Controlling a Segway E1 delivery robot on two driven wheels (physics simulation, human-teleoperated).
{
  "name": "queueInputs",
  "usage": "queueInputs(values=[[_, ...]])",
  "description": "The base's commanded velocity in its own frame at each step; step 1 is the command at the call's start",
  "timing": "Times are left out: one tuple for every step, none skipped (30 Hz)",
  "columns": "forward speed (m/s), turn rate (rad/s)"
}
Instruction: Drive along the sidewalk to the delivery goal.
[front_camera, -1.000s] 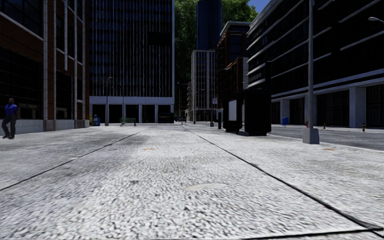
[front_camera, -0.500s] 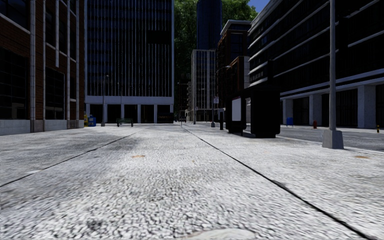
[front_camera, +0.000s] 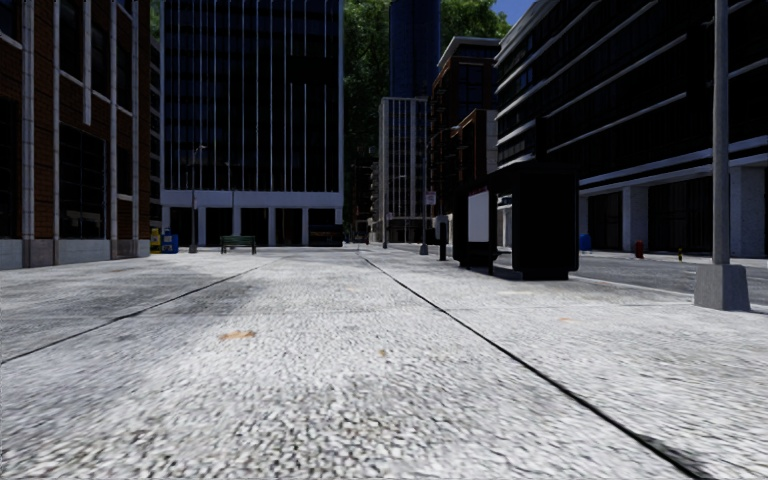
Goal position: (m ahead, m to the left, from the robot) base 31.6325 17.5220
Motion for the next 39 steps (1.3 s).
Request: queueInputs(values=[[2.00, -0.22], [2.00, -0.22], [2.00, -0.22], [2.00, -0.22], [2.00, -0.22], [2.00, -0.22], [2.00, -0.22], [2.00, -0.22], [2.00, -0.22], [2.00, -0.22], [2.00, -0.22], [2.00, -0.22], [2.00, -0.22], [2.00, -0.22], [2.00, -0.22], [2.00, -0.22], [2.00, -0.22], [2.00, -0.22], [2.00, -0.22], [2.00, -0.22], [2.00, -0.22], [2.00, -0.22], [2.00, -0.22], [2.00, -0.22], [2.00, -0.22], [2.00, -0.22], [2.00, -0.22], [2.00, -0.22], [2.00, -0.22], [2.00, 0.00], [2.00, 0.00], [2.00, 0.00], [2.00, 0.00], [2.00, 0.00], [2.00, 0.00], [2.00, 0.00], [2.00, 0.00], [2.00, 0.00], [2.00, 0.00]])
